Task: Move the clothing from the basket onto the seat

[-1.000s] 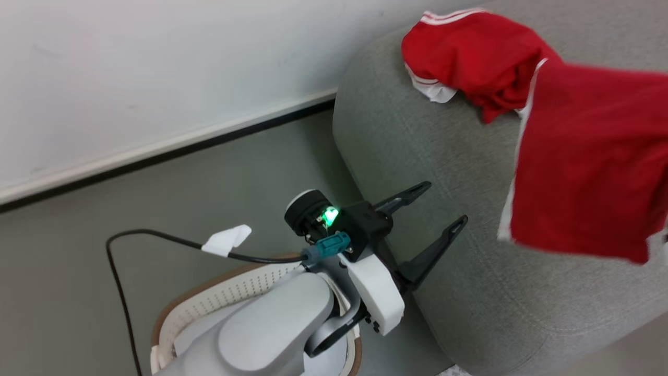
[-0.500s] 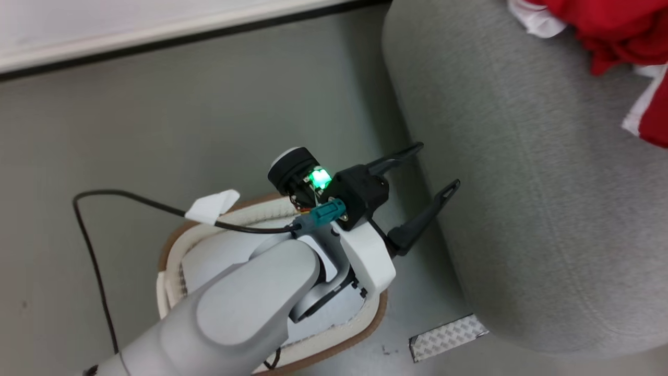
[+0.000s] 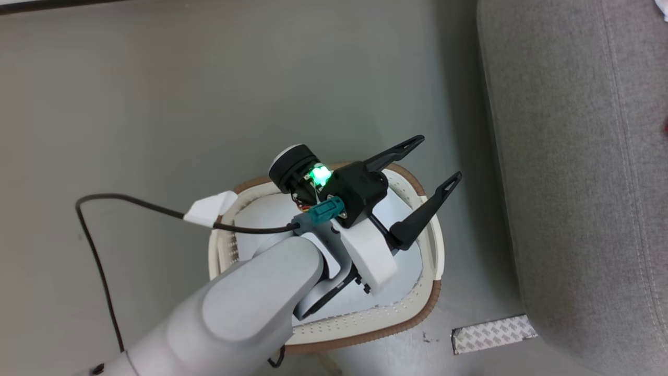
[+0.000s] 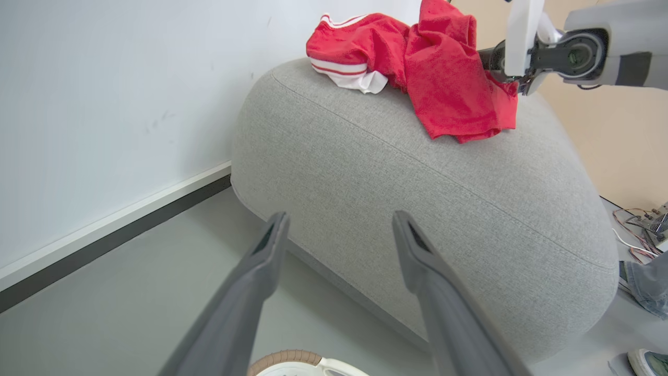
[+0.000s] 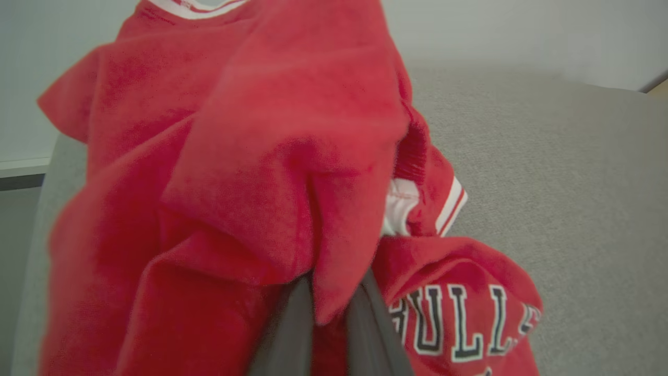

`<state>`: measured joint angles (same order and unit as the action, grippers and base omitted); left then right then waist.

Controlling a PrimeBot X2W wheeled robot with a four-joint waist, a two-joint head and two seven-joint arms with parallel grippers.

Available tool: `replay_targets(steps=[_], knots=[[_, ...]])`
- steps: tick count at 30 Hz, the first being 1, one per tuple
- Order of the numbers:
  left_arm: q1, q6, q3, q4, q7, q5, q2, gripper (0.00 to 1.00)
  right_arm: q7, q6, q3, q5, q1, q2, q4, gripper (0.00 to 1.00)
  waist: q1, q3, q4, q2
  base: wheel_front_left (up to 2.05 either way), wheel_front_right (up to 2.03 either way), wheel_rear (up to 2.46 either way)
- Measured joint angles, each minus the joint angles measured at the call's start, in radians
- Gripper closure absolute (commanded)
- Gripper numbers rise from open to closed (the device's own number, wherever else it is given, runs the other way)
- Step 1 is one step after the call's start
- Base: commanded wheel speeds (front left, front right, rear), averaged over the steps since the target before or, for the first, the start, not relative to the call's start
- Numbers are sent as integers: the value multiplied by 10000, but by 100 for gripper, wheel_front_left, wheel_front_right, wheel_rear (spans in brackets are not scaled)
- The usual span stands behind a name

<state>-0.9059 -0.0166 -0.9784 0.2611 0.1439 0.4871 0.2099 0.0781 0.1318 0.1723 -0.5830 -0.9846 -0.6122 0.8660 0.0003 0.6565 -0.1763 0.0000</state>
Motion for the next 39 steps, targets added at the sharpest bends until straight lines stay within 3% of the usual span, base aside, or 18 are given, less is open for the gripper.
replay_targets(steps=[4,6,7,8,16,24,33,39], knots=[[46,0,19,184,167,104,-79,0,686,2,577,-324,-215,-345,410,100,-1,-231,128,0,0,0,0],[88,-2,21,288,255,157,-113,0,754,2,813,-456,-226,-451,522,85,-1,-370,144,0,0,0,0],[107,0,23,339,280,167,-121,0,754,2,915,-497,-238,-487,564,25,-1,-448,145,0,0,0,0],[125,0,29,389,351,169,-136,0,732,2,1045,-548,-243,-523,581,0,-1,-535,142,-1,0,0,0],[646,65,272,922,704,646,-186,0,1143,2,2472,-991,-138,-633,374,0,-2,-1671,-63,0,0,0,0],[1498,359,884,1055,1043,1129,-40,0,1756,2,3684,-1515,33,-1239,-863,0,-5,-3346,-288,0,0,0,0],[2351,796,1942,792,1175,1478,506,0,646,0,4061,-1977,502,-1615,-2731,0,-6,-4929,-93,0,0,0,0],[3330,1074,3030,451,1193,1661,978,0,-587,0,3751,-1954,1415,-1292,-3824,0,-6,-5604,404,0,0,0,0]])
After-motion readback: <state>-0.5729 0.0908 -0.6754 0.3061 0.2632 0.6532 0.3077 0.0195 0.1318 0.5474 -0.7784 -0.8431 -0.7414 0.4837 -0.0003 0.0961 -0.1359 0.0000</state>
